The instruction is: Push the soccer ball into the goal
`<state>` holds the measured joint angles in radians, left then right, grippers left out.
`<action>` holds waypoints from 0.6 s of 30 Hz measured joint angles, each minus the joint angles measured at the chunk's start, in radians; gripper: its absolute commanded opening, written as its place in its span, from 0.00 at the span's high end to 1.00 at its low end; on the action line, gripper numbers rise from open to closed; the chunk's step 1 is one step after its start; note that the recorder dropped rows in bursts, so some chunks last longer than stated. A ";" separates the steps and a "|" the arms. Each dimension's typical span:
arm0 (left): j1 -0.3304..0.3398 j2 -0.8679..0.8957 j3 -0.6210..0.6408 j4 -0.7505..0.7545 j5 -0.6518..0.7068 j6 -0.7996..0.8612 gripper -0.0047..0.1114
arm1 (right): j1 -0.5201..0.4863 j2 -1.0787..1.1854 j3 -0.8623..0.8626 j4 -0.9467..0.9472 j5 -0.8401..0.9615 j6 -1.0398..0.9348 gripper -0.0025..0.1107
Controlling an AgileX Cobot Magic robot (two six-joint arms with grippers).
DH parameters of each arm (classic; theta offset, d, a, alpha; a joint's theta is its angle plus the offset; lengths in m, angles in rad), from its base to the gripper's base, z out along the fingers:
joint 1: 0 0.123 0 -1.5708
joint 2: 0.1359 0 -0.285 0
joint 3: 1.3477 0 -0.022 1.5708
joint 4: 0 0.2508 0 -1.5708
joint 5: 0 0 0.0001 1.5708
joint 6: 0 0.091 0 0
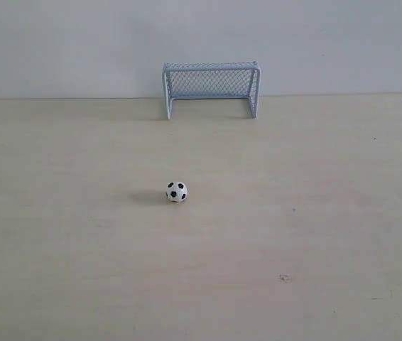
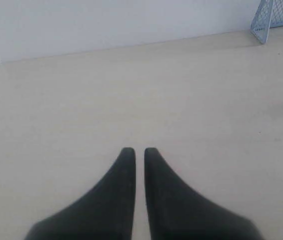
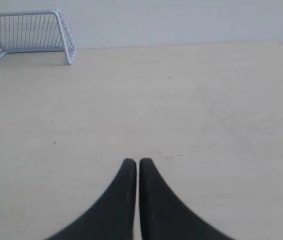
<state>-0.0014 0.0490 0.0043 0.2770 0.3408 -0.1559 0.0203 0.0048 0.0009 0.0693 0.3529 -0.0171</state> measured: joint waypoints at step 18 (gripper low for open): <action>0.000 0.000 0.000 0.000 0.000 0.000 0.91 | 0.000 0.000 0.000 0.000 0.000 0.000 0.98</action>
<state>-0.0014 0.0490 0.0043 0.2770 0.3408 -0.1559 0.0203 0.0048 0.0009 0.0693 0.3529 -0.0171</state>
